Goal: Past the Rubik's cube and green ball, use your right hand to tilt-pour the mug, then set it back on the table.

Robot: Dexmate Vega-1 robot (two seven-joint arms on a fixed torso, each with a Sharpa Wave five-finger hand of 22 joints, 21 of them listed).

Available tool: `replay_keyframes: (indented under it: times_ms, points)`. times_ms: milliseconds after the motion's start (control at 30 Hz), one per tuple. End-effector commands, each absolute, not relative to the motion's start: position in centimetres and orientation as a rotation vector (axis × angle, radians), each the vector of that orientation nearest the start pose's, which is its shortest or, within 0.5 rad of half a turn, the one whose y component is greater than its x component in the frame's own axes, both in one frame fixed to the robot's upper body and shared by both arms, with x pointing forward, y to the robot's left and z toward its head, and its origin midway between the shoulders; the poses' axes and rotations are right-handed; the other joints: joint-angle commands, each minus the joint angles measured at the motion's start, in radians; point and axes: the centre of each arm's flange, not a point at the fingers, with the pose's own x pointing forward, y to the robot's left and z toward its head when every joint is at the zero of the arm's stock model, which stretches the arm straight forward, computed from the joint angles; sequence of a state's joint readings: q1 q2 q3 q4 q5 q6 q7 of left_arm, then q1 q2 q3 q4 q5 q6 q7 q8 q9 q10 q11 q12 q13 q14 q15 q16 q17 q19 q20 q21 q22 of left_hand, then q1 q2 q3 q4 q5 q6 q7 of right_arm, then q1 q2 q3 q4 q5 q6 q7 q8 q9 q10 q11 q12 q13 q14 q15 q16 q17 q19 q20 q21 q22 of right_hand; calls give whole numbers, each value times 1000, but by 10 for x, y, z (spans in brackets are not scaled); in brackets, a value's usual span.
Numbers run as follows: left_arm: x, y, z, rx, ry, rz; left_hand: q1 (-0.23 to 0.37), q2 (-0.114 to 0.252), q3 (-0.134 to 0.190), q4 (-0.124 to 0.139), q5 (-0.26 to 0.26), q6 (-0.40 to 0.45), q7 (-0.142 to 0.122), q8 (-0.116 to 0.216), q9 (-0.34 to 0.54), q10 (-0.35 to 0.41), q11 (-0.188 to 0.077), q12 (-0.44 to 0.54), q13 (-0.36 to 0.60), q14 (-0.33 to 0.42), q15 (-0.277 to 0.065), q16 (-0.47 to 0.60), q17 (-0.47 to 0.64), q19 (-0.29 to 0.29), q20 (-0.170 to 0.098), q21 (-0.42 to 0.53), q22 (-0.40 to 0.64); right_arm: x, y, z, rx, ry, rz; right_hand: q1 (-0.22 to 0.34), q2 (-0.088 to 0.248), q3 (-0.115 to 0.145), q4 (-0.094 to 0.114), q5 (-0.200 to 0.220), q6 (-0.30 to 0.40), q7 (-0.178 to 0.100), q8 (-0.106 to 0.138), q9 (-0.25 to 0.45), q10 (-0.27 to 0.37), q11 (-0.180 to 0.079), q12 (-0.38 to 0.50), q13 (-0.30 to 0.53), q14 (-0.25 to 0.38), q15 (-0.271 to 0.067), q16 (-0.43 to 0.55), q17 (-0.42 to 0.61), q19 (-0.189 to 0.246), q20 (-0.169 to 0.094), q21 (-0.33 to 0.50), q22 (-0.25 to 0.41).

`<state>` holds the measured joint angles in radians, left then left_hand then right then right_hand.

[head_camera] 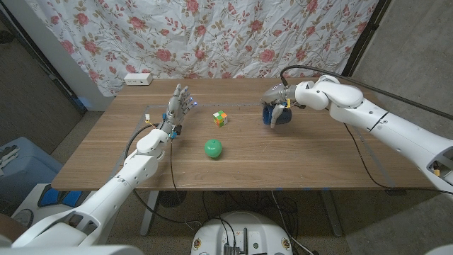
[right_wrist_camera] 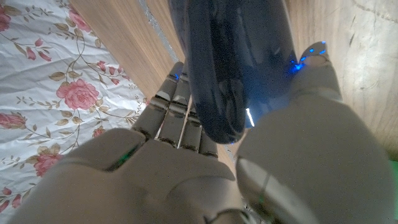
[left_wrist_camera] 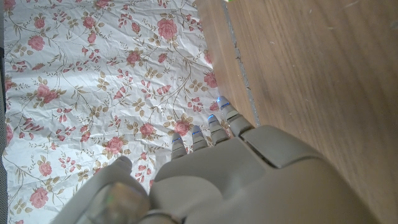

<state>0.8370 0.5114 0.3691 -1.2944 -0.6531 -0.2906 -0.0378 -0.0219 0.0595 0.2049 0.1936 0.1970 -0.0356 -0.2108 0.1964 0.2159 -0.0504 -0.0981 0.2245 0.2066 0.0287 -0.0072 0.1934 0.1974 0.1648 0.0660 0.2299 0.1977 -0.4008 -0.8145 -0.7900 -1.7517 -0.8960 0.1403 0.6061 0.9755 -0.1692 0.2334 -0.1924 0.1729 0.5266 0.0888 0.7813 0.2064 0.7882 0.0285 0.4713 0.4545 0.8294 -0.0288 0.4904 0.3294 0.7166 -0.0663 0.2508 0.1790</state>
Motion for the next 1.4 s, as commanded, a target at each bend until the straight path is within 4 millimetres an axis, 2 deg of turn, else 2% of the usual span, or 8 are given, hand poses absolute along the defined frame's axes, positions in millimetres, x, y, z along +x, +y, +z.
replay_keyframes:
  times_ms: [33,867,1400]
  points:
    - [653,292,-27,-41,-593,-210,-3,118,6,1,5,-2,-6,6,3,-3,-5,4,5,8,-4,5,5,9,0,6,3,603,-158,81,-2275,-435,319,228,230,28,31,5,253,-257,30,5,242,-231,-2,5,76,-212,-4,2,10,-117,1,5]
    - [653,292,-27,-41,-593,-210,-3,119,6,1,5,-2,-8,6,3,-3,-7,4,5,8,-3,5,5,9,0,6,3,606,-149,74,-2432,-358,305,225,242,22,37,5,251,-257,36,3,247,-230,-18,15,80,-212,-24,10,10,-118,-1,6]
    - [653,292,-27,-41,-593,-210,-3,118,6,1,4,-2,-8,6,3,-4,-4,4,5,8,-4,5,5,9,0,6,3,602,-153,77,-2343,-391,312,210,245,15,40,5,246,-259,37,3,245,-234,-33,17,79,-210,-40,17,13,-117,-1,6]
